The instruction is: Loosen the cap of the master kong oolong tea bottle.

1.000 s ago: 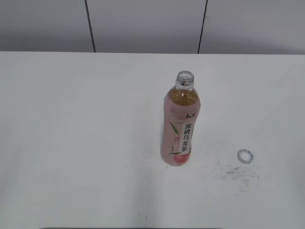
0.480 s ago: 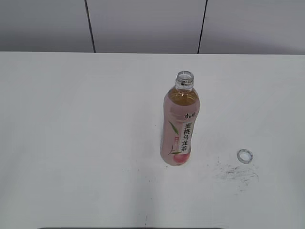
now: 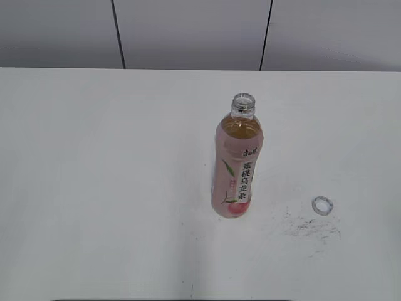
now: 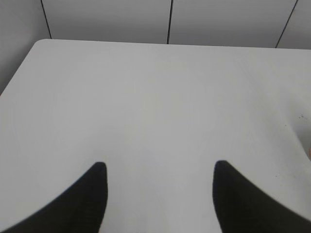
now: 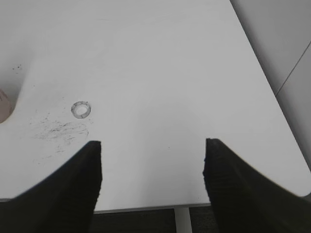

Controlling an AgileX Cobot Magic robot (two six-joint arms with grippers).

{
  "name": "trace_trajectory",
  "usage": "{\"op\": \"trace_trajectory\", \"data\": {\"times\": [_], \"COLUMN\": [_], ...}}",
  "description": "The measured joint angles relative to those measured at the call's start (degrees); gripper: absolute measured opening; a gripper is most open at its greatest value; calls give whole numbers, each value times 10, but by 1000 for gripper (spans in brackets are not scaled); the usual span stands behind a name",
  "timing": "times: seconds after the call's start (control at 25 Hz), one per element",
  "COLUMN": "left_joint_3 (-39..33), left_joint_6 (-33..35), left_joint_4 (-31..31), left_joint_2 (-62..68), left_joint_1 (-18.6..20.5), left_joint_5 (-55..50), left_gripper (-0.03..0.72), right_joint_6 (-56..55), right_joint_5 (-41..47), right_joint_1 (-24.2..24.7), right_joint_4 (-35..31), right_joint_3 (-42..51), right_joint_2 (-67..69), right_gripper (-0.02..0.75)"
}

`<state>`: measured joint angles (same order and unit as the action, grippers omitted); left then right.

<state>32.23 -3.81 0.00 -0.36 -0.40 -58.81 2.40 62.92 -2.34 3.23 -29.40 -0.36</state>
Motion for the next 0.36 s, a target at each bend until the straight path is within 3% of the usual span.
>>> {"op": "trace_trajectory", "data": {"times": [0.36], "left_joint_3": [0], "left_joint_6": [0], "left_joint_4": [0], "left_joint_2": [0], "left_joint_1": [0], "left_joint_5": [0], "left_gripper": [382], "right_joint_6": [0], "right_joint_5": [0], "right_joint_1": [0], "right_joint_4": [0], "right_joint_3": [0], "right_joint_2": [0], "right_gripper": [497]}}
